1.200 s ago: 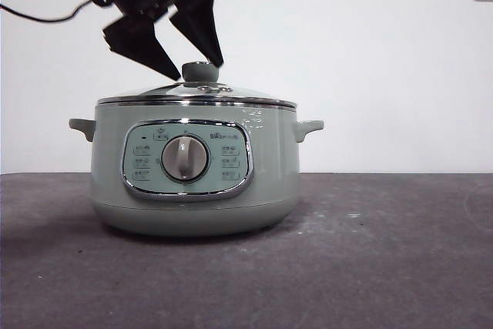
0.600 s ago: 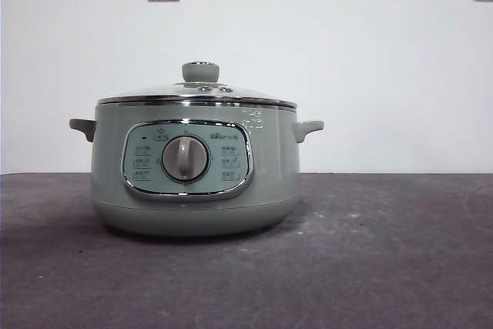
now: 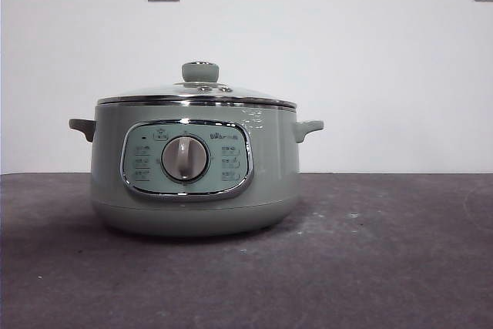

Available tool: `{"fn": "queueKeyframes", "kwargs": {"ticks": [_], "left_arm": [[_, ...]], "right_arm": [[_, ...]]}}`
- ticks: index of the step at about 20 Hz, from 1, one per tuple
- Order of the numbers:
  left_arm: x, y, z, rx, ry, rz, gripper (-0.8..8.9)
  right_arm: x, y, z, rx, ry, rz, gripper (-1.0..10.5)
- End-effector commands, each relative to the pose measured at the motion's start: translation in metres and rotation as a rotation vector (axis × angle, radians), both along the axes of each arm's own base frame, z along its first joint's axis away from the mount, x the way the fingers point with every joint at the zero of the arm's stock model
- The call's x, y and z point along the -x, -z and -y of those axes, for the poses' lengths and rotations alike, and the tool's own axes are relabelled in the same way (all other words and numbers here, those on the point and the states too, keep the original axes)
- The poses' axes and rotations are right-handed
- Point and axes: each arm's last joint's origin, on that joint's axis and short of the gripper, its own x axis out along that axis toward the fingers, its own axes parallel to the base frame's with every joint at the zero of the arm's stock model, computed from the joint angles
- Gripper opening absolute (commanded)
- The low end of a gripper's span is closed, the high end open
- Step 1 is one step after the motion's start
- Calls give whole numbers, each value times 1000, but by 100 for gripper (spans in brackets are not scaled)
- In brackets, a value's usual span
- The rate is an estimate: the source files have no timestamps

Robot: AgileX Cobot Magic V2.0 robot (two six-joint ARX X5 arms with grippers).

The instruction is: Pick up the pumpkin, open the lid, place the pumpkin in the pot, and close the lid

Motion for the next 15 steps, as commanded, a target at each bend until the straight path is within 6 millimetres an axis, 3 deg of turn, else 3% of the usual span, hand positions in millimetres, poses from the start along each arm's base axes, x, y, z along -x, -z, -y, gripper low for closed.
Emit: {"fn": "queueKeyframes", "kwargs": {"ticks": [1,9,15], "left_arm": [[0,3,1,-2,5,-11,-3],[0,2,1,0,5,-5,-3],[-2,2,-4,-106,-55,86,-2]], "right_arm": [[2,1,1,-3,12,-27,1],[4,0,3,-9,12,-19,1],[5,0,4,-11,12,-17,1]]}}
